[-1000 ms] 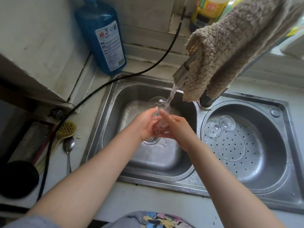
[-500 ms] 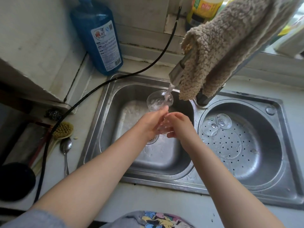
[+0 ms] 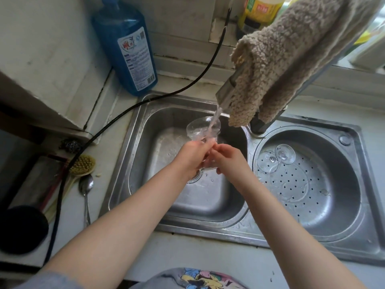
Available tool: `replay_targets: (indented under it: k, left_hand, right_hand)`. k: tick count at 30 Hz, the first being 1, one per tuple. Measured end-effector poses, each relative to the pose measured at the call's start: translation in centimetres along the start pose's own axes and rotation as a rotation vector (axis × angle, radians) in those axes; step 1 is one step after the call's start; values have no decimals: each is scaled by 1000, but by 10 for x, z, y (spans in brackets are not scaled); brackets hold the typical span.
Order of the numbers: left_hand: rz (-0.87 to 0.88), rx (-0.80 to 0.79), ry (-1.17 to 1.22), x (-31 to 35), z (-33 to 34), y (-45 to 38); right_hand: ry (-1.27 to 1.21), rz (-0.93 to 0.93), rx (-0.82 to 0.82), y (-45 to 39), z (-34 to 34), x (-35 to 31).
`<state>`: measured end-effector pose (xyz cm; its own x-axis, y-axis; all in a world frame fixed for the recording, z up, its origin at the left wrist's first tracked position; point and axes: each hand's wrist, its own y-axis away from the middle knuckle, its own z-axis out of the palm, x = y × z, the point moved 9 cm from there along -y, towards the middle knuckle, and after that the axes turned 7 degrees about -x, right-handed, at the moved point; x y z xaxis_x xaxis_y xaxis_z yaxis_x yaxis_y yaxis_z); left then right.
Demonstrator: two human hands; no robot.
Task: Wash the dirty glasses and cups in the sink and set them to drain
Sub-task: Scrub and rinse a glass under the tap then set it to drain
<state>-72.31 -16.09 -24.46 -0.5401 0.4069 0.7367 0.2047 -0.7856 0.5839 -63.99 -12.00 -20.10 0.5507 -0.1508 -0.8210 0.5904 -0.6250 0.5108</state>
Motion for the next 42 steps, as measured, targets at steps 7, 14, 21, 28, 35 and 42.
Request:
replay_targets:
  k: [7, 14, 21, 28, 35, 42]
  left_hand:
    - [-21, -23, 66, 6, 3, 5]
    - [39, -309, 261, 37, 9, 8]
    - [211, 153, -183, 44, -3, 9]
    - [216, 111, -203, 45, -7, 3]
    - [138, -180, -243, 47, -2, 17]
    - [254, -97, -291, 52, -1, 20]
  right_hand:
    - [-171, -66, 83, 1, 6, 2]
    - [-641, 6, -356, -1, 32, 7]
    - [-9, -58, -34, -12, 16, -11]
    - [-109, -8, 76, -18, 20, -9]
    - [-343, -58, -193, -14, 27, -13]
    - [185, -196, -102, -31, 24, -21]
